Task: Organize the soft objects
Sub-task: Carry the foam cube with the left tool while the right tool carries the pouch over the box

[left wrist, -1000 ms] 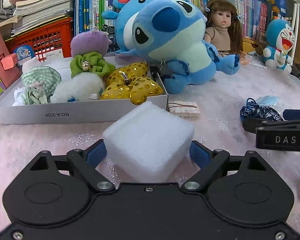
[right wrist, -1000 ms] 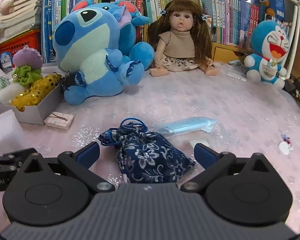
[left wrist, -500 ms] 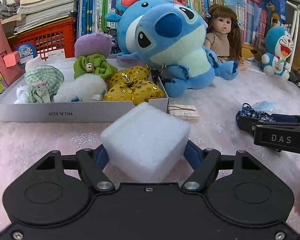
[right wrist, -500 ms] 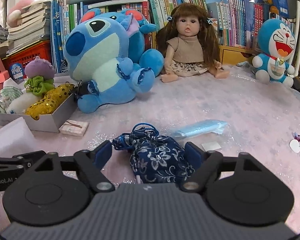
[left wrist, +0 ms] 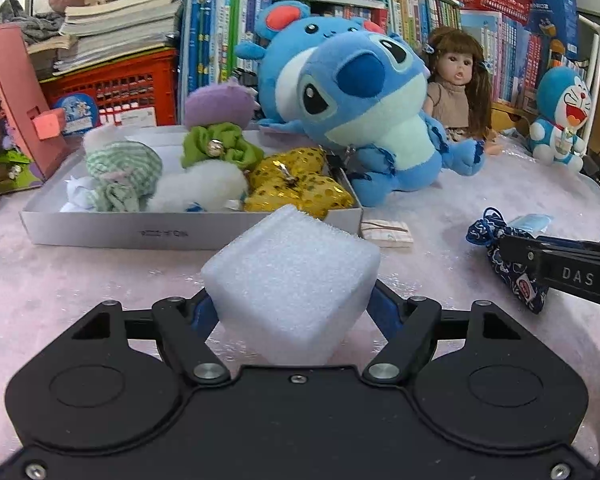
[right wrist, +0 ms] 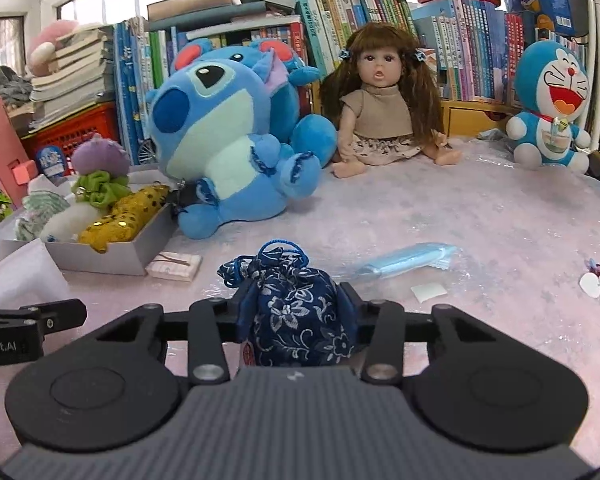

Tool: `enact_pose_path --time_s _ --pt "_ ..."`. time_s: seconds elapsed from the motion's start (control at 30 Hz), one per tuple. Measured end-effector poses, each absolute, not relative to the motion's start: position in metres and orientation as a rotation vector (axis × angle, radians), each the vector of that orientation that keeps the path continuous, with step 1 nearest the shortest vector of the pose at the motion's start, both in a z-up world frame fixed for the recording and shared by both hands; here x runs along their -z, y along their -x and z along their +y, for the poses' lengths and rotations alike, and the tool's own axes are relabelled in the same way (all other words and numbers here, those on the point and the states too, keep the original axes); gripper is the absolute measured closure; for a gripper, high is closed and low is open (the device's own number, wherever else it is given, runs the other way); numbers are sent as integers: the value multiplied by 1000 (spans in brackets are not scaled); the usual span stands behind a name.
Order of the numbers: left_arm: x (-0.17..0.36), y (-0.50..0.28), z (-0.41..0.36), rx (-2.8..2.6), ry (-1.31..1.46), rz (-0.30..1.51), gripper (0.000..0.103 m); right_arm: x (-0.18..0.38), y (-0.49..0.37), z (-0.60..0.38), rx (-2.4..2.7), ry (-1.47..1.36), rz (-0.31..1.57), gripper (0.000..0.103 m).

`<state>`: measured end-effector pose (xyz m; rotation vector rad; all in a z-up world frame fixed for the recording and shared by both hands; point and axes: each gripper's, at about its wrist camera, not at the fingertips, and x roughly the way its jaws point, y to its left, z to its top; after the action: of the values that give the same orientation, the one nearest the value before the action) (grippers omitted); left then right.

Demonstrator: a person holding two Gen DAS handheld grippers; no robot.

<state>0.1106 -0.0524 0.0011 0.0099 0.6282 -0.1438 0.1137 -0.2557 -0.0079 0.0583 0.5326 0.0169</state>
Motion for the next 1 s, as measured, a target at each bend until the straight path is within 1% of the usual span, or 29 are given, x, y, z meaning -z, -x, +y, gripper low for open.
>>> enact_pose_path --time_s 1.0 --pt "-28 -104 10 18 30 577 29 -17 -104 -200 -181 -35 475 56"
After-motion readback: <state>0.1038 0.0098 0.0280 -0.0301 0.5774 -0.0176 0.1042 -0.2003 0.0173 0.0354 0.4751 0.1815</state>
